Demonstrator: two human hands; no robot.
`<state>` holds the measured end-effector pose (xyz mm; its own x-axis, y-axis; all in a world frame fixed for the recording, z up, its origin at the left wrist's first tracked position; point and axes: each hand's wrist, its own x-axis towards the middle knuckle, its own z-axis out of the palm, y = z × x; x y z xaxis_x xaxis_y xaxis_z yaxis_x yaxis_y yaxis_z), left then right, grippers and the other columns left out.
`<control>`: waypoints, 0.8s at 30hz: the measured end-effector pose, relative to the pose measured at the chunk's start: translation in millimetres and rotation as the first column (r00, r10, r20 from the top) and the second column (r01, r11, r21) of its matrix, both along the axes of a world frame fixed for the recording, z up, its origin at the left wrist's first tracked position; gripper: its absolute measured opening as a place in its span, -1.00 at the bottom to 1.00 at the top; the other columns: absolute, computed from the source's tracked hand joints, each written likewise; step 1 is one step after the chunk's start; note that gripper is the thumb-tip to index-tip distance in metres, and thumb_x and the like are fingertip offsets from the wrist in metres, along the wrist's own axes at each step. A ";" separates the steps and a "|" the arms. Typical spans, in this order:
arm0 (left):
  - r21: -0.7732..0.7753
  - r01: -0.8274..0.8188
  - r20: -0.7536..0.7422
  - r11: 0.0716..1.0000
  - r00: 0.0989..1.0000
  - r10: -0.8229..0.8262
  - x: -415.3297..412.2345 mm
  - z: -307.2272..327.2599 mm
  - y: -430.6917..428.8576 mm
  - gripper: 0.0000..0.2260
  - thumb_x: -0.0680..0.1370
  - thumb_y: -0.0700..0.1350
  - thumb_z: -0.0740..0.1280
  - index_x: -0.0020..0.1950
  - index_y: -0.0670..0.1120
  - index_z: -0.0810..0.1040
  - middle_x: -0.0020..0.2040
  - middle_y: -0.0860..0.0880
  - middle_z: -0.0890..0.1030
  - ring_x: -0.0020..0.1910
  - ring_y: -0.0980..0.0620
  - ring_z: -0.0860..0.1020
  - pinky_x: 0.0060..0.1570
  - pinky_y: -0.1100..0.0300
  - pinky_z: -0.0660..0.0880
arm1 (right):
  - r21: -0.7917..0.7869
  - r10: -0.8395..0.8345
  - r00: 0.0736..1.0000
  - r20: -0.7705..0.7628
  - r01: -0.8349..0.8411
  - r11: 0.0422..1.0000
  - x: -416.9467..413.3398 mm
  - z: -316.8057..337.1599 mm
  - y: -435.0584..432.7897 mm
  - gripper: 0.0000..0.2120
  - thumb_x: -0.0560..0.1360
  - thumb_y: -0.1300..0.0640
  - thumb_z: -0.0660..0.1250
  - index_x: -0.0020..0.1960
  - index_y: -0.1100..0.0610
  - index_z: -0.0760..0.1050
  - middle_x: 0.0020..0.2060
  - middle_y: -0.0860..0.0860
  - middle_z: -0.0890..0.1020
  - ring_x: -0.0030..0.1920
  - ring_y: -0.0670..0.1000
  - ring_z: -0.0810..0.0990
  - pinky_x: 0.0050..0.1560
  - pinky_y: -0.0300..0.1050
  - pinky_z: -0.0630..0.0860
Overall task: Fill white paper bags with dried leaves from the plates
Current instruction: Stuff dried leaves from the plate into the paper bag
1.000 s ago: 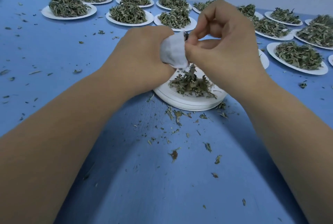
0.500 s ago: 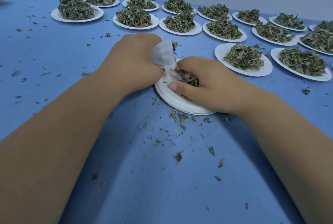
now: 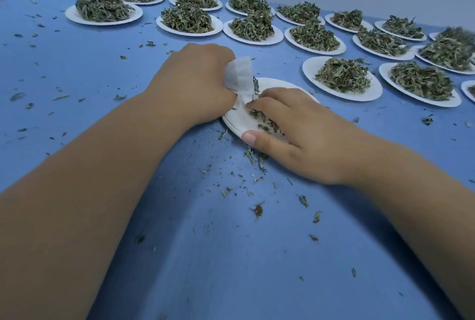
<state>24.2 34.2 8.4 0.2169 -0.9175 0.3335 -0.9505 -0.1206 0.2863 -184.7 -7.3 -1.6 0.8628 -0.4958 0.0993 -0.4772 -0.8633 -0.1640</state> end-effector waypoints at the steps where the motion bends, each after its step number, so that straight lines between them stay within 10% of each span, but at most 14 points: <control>1: 0.001 0.001 0.008 1.000 1.000 -0.001 -0.6 0.3 0.4 -0.89 0.41 -0.11 0.33 -0.18 0.02 0.40 -0.25 0.04 0.46 -0.22 -0.09 0.43 -0.40 0.16 0.20 | -0.044 0.016 0.999 0.045 -0.014 0.999 -0.8 -2.8 2.8 -0.38 0.59 -0.35 0.02 0.42 0.04 0.42 0.29 -0.03 0.48 0.33 0.05 0.40 0.37 0.02 0.36; 6: -0.007 0.007 0.005 1.000 1.000 -0.007 -4.3 -0.1 3.0 -0.91 0.40 -0.15 0.31 -0.15 -0.01 0.43 -0.25 0.02 0.47 -0.21 -0.10 0.44 -0.39 0.17 0.22 | -0.070 0.083 0.963 0.255 -0.068 0.995 0.3 -9.6 7.8 -0.68 0.66 -0.12 0.20 -0.02 0.13 0.52 -0.11 0.00 0.52 -0.02 0.06 0.46 0.02 0.01 0.43; 16: -0.073 -0.031 -0.010 0.997 0.999 0.030 -8.6 2.7 4.5 -0.91 0.43 -0.03 0.31 -0.16 0.02 0.41 -0.22 0.01 0.50 -0.21 -0.10 0.47 -0.30 0.10 0.36 | 0.275 -0.250 0.790 0.560 0.107 0.955 7.5 7.8 0.1 -0.53 0.65 0.02 0.29 -0.38 0.10 0.26 -0.51 -0.09 0.26 -0.47 -0.10 0.23 -0.41 -0.30 0.19; 19: -0.118 -0.019 -0.057 0.993 0.998 0.013 -14.3 3.7 7.0 -0.81 0.45 0.11 0.34 -0.14 0.04 0.41 -0.22 0.04 0.50 -0.20 -0.08 0.48 -0.32 0.12 0.34 | 0.549 -0.482 0.639 0.599 0.110 0.828 19.9 30.8 -9.3 -0.52 0.66 0.01 0.26 -0.35 0.13 0.18 -0.39 0.20 0.24 -0.39 0.09 0.16 -0.39 -0.17 0.19; 24: -0.167 0.006 -0.076 0.986 0.997 -0.019 -21.2 3.9 7.9 -0.74 0.45 0.16 0.37 -0.15 0.03 0.38 -0.22 0.03 0.50 -0.19 -0.10 0.49 -0.35 0.12 0.31 | 0.878 -0.829 0.291 0.478 -0.120 0.464 51.2 58.6 -21.6 -0.63 0.66 0.07 0.24 -0.32 0.08 0.37 -0.44 0.00 0.42 -0.43 0.00 0.35 -0.44 -0.18 0.25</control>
